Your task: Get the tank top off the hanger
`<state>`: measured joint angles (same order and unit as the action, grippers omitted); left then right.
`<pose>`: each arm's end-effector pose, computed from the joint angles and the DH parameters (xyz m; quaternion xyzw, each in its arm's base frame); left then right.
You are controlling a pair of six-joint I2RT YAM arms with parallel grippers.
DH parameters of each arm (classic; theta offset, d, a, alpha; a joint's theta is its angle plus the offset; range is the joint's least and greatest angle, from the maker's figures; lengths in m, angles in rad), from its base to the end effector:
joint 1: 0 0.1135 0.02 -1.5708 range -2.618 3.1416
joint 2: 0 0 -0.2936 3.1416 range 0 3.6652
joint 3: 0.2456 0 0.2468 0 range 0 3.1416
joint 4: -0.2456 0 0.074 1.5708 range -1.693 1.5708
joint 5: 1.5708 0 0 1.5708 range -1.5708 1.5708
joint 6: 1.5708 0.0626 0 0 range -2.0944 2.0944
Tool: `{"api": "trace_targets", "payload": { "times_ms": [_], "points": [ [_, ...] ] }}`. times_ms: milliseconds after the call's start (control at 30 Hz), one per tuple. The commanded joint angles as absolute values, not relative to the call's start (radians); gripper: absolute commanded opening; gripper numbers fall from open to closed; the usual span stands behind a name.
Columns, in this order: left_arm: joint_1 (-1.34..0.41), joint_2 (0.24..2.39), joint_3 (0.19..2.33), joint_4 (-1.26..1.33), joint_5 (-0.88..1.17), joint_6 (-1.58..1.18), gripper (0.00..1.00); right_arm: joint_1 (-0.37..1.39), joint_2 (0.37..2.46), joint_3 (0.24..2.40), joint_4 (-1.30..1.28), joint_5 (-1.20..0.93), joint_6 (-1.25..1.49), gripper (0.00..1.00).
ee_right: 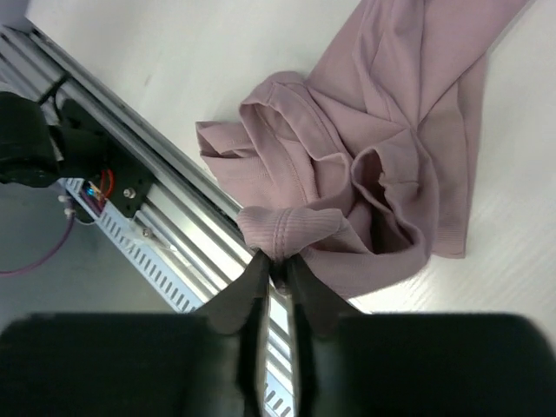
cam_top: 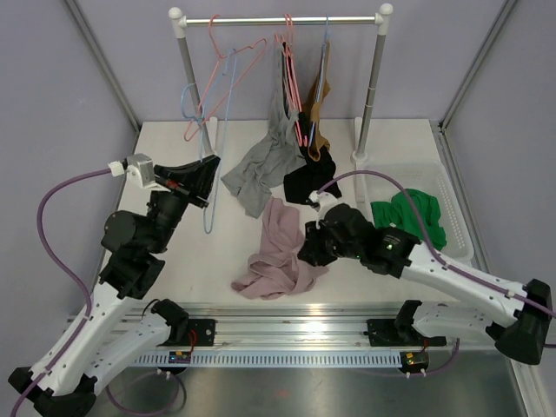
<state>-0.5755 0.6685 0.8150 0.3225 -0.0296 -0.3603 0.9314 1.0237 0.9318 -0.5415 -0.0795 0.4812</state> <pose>0.1180 -0.0744 0.4515 0.0437 0.5217 -0.3773 0.7639 0.1279 0.1804 0.3213 -0.2165 0.8650 0.3199 0.3204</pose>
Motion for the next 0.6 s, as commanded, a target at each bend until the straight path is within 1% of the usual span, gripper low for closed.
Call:
{"api": "trace_targets", "payload": {
  "times_ms": [0, 33, 67, 100, 133, 200, 333, 467, 567],
  "points": [
    [-0.58, 0.666, 0.893, -0.068, -0.097, -0.408, 0.0, 1.026, 1.123, 0.954, -0.445, 0.155, 0.551, 0.29],
    [-0.58, 0.666, 0.896, -0.096, -0.106, -0.42, 0.0, 1.064, 1.182, 0.972, -0.452, 0.229, 0.564, 0.65],
    [-0.58, 0.667, 0.899, -0.118, -0.115, -0.439, 0.0, 1.075, 1.205, 1.011, -0.483, 0.268, 0.569, 0.91],
    [-0.58, 0.67, 0.903, -0.161, -0.142, -0.446, 0.0, 1.083, 1.224, 1.028, -0.498, 0.302, 0.575, 0.97],
    [-0.58, 0.676, 0.911, -0.181, -0.152, -0.451, 0.0, 1.085, 1.236, 1.038, -0.509, 0.32, 0.575, 0.99],
    [-0.58, 0.721, 0.971, -0.253, -0.178, -0.453, 0.0, 1.086, 1.223, 1.057, -0.526, 0.374, 0.578, 0.99],
    [-0.578, 0.86, 1.116, -0.354, -0.167, -0.437, 0.0, 1.085, 1.128, 1.062, -0.558, 0.452, 0.577, 0.99],
    [-0.557, 0.998, 1.265, -0.402, -0.147, -0.425, 0.0, 1.085, 1.04, 1.02, -0.572, 0.44, 0.566, 0.99],
    [-0.519, 1.13, 1.428, -0.442, -0.095, -0.428, 0.0, 1.083, 0.973, 0.979, -0.549, 0.425, 0.561, 1.0]
  ]
}}
